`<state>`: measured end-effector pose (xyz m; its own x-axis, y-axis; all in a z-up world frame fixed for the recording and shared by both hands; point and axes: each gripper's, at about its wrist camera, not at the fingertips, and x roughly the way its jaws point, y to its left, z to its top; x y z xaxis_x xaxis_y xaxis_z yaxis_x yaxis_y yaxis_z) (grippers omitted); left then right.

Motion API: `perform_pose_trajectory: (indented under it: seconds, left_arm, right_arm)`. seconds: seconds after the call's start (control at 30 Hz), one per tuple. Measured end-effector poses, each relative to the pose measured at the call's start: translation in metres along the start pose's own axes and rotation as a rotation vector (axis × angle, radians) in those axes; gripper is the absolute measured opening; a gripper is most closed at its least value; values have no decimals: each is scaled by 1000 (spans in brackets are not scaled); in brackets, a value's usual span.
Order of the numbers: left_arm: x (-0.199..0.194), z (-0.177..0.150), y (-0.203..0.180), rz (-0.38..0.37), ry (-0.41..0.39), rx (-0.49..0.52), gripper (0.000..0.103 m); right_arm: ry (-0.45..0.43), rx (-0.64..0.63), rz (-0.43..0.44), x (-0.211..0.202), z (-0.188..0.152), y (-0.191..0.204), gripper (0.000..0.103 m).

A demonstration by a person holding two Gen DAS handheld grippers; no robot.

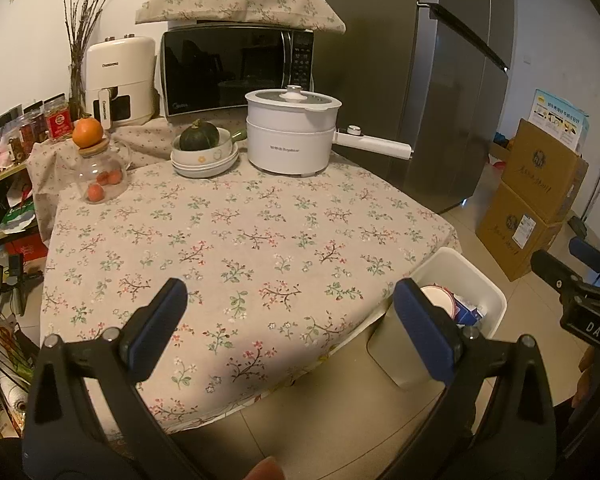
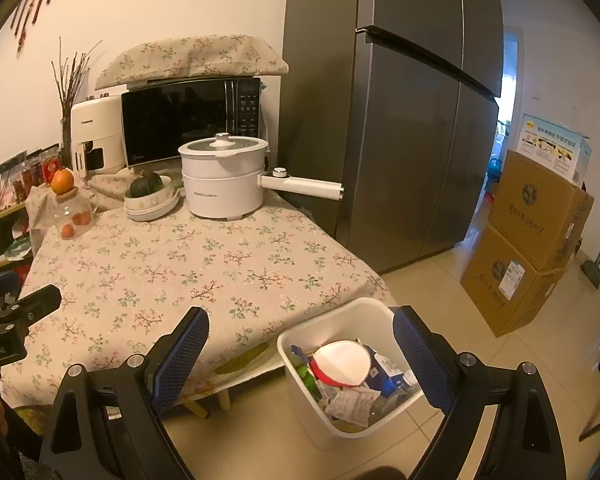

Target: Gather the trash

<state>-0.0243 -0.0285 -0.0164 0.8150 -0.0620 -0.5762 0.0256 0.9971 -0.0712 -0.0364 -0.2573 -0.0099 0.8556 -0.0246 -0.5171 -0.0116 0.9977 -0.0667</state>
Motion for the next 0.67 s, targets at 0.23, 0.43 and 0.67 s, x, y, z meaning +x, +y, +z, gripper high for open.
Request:
perform_pose_trajectory:
  seconds: [0.23,0.43,0.67]
  left_arm:
    - [-1,1,1,4,-12,-7,102]
    - [-1,1,-1,-10,-4,1,102]
    - [3,7,11,-72,67,-23,102]
  right_arm:
    - [-11,0,5,-1,1,2,95]
    - [-17,-9,13,-2,2,8,96]
    - [4,-67,52,6,-3,15,103]
